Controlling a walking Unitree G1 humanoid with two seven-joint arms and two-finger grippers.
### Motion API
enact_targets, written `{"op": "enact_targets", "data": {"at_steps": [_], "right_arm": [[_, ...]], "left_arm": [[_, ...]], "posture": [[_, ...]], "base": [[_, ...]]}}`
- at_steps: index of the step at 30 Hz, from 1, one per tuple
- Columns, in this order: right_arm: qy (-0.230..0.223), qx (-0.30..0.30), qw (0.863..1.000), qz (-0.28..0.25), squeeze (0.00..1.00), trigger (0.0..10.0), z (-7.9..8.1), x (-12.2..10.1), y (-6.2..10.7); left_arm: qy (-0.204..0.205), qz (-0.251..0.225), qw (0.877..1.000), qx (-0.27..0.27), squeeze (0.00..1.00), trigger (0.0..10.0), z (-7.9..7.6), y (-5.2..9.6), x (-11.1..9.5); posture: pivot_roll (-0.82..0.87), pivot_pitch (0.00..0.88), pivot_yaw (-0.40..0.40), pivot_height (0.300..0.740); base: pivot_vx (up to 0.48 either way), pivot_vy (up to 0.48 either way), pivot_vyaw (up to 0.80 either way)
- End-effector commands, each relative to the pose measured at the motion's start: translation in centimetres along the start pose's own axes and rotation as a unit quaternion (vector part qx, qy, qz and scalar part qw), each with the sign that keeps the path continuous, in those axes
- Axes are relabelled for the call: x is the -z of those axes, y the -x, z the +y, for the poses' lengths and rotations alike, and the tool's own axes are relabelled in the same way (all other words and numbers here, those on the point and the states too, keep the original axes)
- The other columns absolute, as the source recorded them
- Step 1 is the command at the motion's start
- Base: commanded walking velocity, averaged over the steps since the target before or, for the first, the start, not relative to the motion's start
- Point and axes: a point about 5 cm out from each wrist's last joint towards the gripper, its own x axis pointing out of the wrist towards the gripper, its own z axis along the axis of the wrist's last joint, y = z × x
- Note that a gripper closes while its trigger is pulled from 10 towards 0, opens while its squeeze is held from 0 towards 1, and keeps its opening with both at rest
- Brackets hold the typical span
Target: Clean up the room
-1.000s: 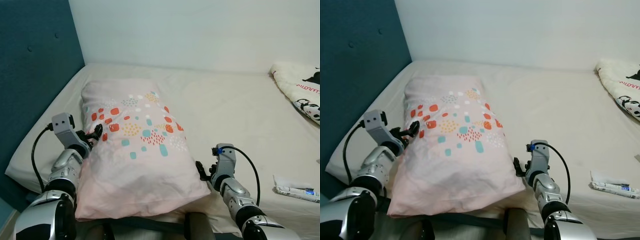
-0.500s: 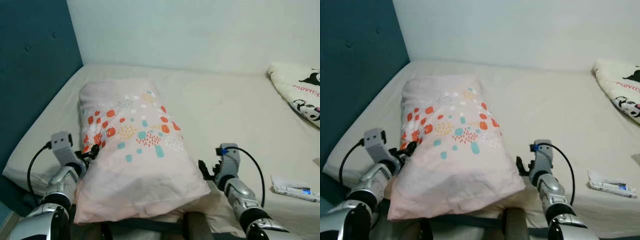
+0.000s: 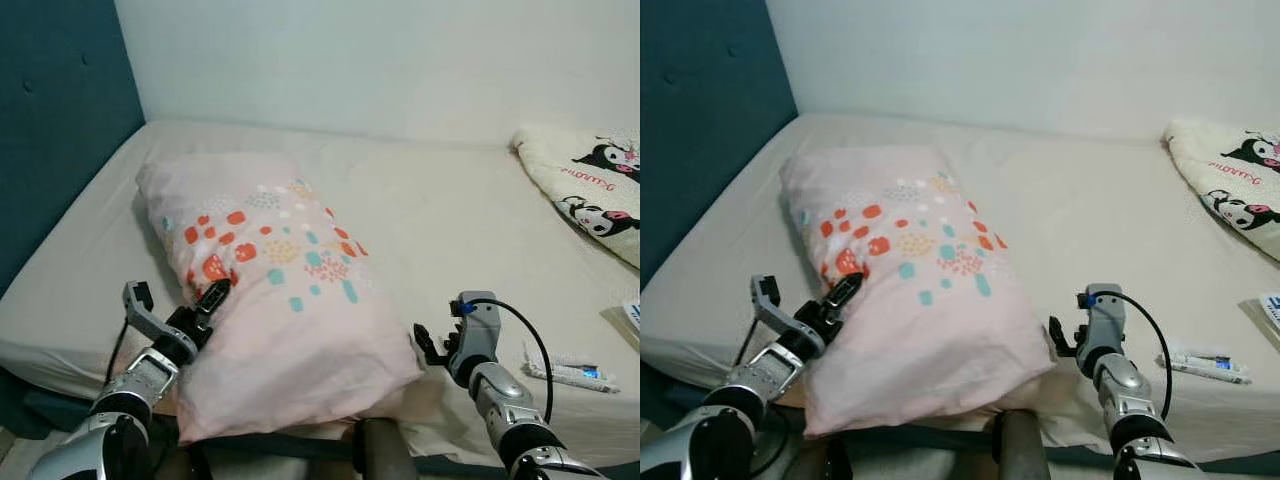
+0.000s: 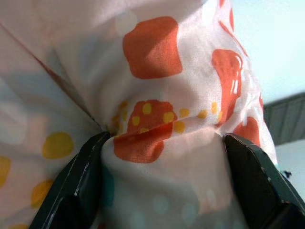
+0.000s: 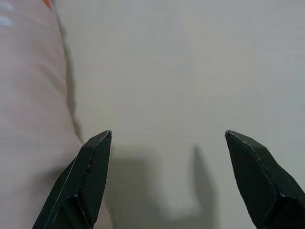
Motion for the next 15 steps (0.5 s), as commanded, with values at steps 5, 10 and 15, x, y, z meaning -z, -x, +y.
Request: {"op": "enact_targets", "data": {"at_steps": [5, 10, 15], "right_arm": [[-0.011, 0.007, 1.0, -0.016, 0.0, 10.0, -0.3, -1.3, -0.3], [-0.013, 0.011, 1.0, -0.021, 0.0, 10.0, -0.1, -1.7, -0.5], [-0.013, 0.012, 0.999, -0.043, 0.0, 10.0, 0.7, -3.3, -1.2]], "left_arm": [[-0.1, 0.064, 0.992, 0.037, 0.0, 4.2, -3.0, -3.3, 2.0], [-0.131, 0.055, 0.989, 0.041, 0.0, 0.0, -4.2, -4.5, 2.4], [-0.146, 0.05, 0.987, 0.04, 0.0, 0.0, -4.9, -5.1, 3.0]], "posture": [[-0.22, 0.06, -0.072, 0.3], [-0.22, 0.046, -0.06, 0.3], [-0.2, 0.03, -0.048, 0.3]], "base": [[0.0, 0.0, 0.0], [0.0, 0.0, 0.0], [0.0, 0.0, 0.0]]}}
